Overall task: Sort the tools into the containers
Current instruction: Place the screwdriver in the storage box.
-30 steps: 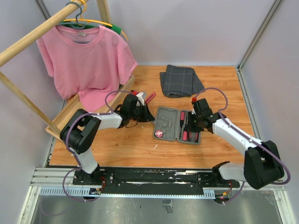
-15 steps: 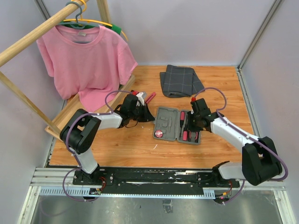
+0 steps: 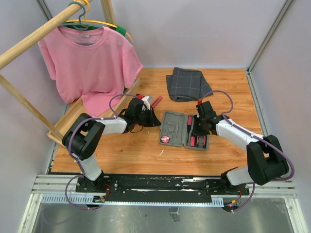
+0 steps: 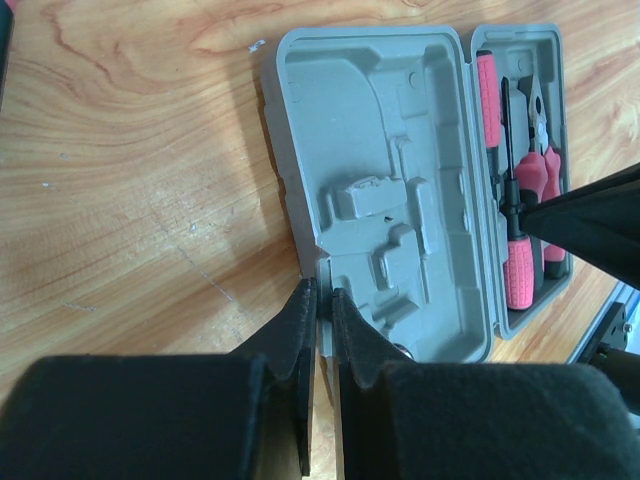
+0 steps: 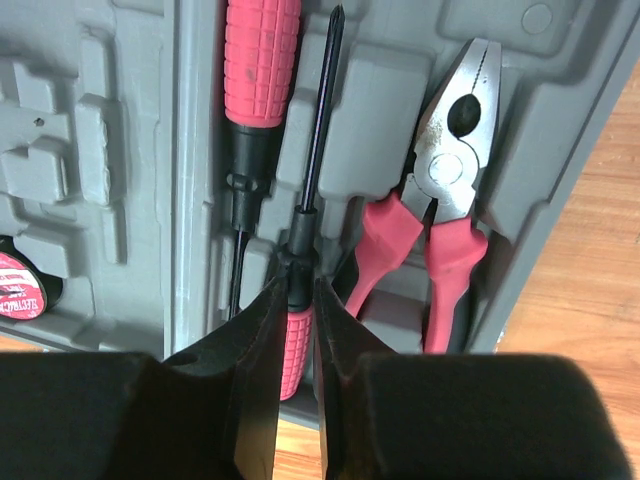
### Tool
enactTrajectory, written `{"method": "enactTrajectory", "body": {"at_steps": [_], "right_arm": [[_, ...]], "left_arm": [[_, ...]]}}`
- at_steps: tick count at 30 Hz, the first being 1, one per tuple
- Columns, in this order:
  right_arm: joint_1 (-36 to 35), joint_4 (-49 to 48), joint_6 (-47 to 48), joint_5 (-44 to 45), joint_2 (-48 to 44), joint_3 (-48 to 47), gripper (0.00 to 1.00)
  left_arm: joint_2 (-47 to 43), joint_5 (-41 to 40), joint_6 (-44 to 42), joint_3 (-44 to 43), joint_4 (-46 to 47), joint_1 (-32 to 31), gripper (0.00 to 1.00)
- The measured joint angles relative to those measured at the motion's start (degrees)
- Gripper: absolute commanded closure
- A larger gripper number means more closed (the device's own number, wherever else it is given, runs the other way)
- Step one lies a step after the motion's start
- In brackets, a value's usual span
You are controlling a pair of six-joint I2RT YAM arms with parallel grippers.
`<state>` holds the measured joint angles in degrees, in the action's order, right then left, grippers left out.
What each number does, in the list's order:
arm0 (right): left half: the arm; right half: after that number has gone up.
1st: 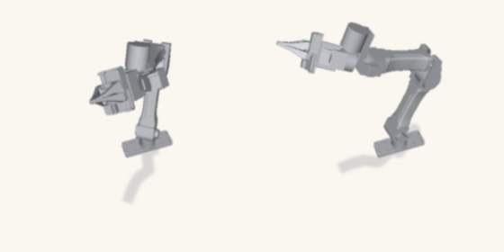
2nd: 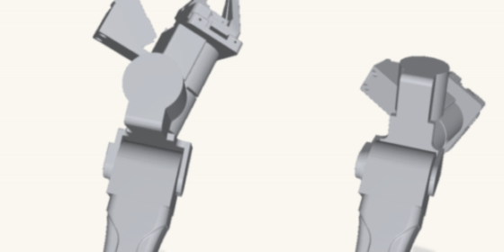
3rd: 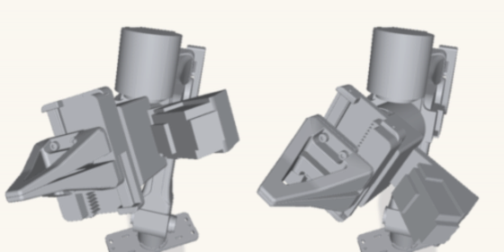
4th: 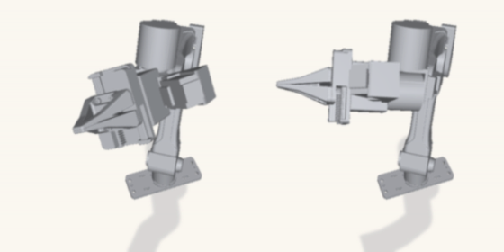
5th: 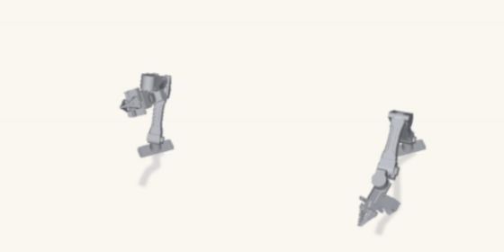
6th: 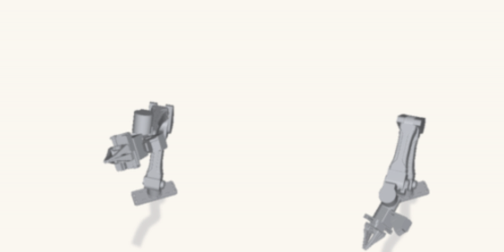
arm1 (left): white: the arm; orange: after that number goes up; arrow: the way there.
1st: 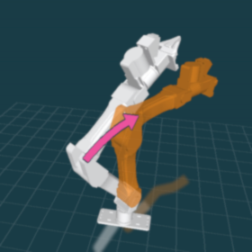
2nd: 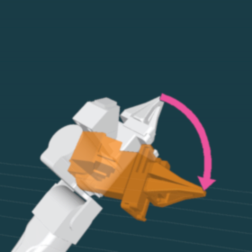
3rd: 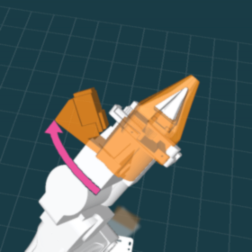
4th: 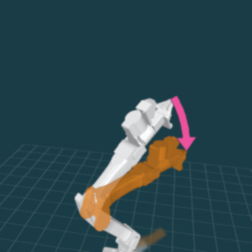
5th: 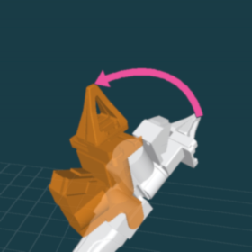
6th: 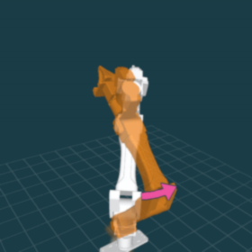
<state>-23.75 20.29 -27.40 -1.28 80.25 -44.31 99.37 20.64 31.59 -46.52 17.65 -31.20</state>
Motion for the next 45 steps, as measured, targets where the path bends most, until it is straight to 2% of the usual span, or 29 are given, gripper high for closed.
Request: {"method": "enactTrajectory", "body": {"at_steps": [9, 21, 45], "right_arm": [[0.0, -1.5, -0.1, -0.4, 1.3, -0.1, 0.86], [0.0, -1.2, -0.6, -0.5, 1.9, -0.7, 0.99], [-3.5, 0.3, -0.6, 4.5, 5.7, -2.5, 0.99]], "left_arm": [[0.0, 0.0, -0.3, 0.0, 0.0, 0.0, 0.99], [0.0, 0.0, -0.4, 0.0, -0.2, 0.0, 0.99], [-0.2, -0.5, -0.7, 0.0, -0.3, 0.0, 1.0]]}}
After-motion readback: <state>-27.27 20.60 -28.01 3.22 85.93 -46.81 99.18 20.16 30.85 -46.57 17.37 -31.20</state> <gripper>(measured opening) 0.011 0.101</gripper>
